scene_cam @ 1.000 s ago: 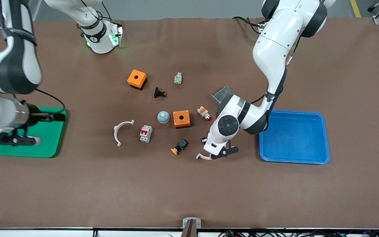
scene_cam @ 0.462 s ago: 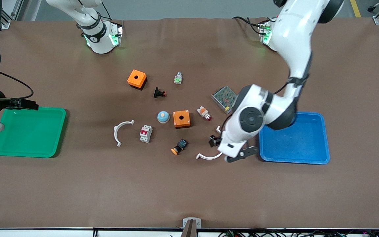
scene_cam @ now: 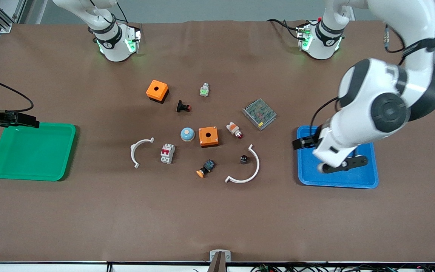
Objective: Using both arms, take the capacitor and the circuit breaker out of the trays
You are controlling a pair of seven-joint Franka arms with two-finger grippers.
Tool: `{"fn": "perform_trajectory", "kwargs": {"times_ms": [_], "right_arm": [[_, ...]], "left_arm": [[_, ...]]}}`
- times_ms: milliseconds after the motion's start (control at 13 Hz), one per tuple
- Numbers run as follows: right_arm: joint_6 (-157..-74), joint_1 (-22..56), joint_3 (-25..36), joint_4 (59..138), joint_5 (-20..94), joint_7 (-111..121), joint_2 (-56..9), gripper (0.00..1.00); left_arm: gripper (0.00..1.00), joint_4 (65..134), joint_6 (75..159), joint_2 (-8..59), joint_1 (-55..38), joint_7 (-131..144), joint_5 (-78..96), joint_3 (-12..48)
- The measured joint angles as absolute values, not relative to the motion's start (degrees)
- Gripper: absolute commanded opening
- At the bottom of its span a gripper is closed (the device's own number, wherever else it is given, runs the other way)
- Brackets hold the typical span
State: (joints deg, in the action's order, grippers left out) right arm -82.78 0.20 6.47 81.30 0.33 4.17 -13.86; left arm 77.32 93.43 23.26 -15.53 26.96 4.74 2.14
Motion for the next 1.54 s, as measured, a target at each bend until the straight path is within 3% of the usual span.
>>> {"fn": "perform_trajectory", "kwargs": {"times_ms": [462, 769, 1000, 1538], "right_arm": [[-79.1, -0.6, 6.5, 81.2, 0.3, 4.2, -8.4, 1.00], [-83.0, -0.6, 6.3, 88.4, 0.3, 4.4, -1.7, 1.00], [-85.2, -0.6, 6.1, 93.4, 0.3, 4.6, 2.7, 1.00], [-86.6, -0.6, 5.9, 94.2, 0.3, 4.6, 4.7, 1.00]], "left_arm": [[1.00, 92.5, 93.2, 7.0, -6.4, 12.5, 4.7, 2.2], [1.00, 99.5, 93.2, -1.2, 0.9, 2.3, 4.7, 2.1], [1.00, 100.9, 93.2, -4.3, 2.0, 0.9, 4.7, 2.4], [1.00, 100.6, 92.0, -6.5, 1.6, 5.9, 2.0, 8.1]]}}
